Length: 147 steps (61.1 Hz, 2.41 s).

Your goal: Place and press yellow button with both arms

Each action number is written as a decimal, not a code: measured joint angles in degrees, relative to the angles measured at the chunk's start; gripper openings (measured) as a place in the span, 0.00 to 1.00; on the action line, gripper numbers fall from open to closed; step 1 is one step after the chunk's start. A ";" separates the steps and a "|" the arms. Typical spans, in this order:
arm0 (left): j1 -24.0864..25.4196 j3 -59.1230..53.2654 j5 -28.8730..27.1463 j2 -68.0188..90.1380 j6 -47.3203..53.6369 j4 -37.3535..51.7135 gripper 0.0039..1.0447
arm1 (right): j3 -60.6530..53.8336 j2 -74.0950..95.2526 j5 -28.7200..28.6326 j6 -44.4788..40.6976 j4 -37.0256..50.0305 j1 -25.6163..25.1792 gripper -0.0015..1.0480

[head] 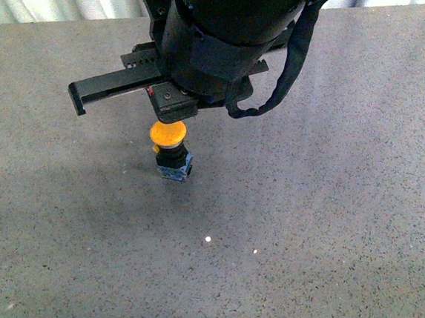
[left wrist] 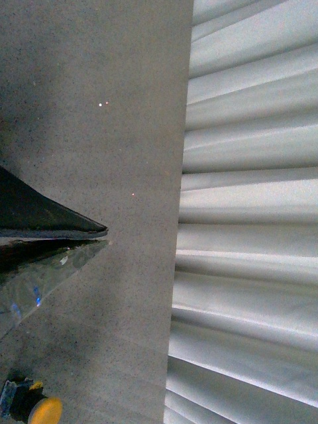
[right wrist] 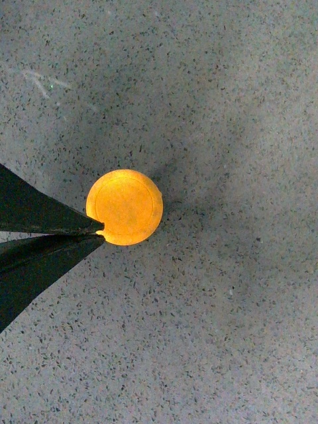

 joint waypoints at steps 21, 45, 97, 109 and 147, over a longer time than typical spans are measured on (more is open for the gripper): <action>0.02 0.00 -0.02 -4.76 0.00 -4.81 0.01 | 1.60 1.97 -1.07 0.98 -0.39 0.17 0.01; 0.09 0.00 0.02 -14.08 0.00 -15.12 0.01 | 4.22 4.68 -1.64 0.98 -1.03 0.55 0.01; 0.09 0.00 0.00 -14.10 0.00 -15.10 0.01 | 5.73 7.28 -2.64 2.84 -3.30 -0.50 0.01; 0.09 0.00 0.00 -14.10 0.00 -15.10 0.01 | 4.26 5.90 -2.80 3.13 0.59 -0.94 0.01; 0.09 0.00 0.13 -14.10 0.02 -15.12 0.01 | -25.31 -29.22 12.85 -5.55 33.14 -4.90 0.21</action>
